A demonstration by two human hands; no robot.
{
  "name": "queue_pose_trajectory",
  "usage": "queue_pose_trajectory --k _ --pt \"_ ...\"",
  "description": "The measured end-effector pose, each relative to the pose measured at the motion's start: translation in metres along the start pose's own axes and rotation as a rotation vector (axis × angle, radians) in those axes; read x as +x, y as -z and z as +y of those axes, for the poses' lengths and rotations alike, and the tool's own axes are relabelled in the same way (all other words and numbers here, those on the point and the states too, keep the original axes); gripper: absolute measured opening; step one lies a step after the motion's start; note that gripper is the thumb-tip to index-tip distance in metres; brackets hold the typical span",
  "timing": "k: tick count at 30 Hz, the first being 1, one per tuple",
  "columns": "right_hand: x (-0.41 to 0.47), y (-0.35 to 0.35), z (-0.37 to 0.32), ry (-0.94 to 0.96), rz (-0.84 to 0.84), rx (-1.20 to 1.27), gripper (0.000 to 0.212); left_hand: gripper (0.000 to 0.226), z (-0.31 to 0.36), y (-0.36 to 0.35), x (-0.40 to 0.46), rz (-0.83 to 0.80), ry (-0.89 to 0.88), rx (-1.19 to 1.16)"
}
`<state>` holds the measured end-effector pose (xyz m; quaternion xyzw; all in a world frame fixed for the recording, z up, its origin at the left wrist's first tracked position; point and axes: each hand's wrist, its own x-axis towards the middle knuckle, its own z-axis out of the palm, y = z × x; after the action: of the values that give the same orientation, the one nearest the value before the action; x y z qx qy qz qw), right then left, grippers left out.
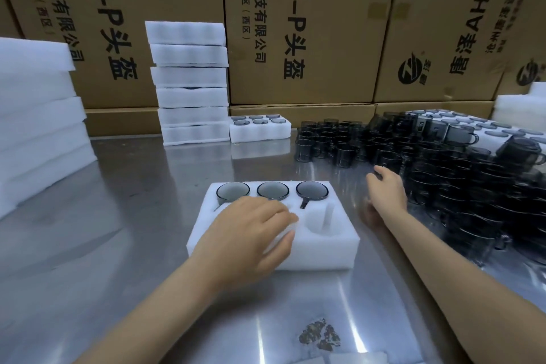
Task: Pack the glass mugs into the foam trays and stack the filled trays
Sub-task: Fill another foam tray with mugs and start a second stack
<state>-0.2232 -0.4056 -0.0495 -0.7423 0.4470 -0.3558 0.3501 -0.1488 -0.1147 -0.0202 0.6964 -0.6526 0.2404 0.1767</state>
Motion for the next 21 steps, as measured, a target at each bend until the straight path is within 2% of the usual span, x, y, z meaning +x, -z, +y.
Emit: queue_pose_trajectory --k 3,6,11,16,21 --pt "0.014 -0.004 0.002 -0.014 0.002 -0.098 0.049 0.035 -0.005 0.002 -0.019 0.073 0.033 0.013" --pt "0.023 -0.005 0.001 -0.035 -0.005 -0.136 0.050 0.035 -0.007 0.008 -0.023 0.163 0.152 -0.094" --pt "0.026 -0.005 -0.001 -0.027 -0.032 -0.107 0.053 0.036 -0.003 0.010 -0.022 0.167 0.197 -0.139" --pt "0.019 -0.004 0.003 -0.002 -0.108 0.191 0.048 0.036 -0.003 0.011 -0.022 0.232 0.224 -0.205" --pt "-0.005 -0.002 0.003 0.056 -0.211 0.355 0.045 0.036 -0.004 0.011 -0.021 0.271 0.227 -0.232"
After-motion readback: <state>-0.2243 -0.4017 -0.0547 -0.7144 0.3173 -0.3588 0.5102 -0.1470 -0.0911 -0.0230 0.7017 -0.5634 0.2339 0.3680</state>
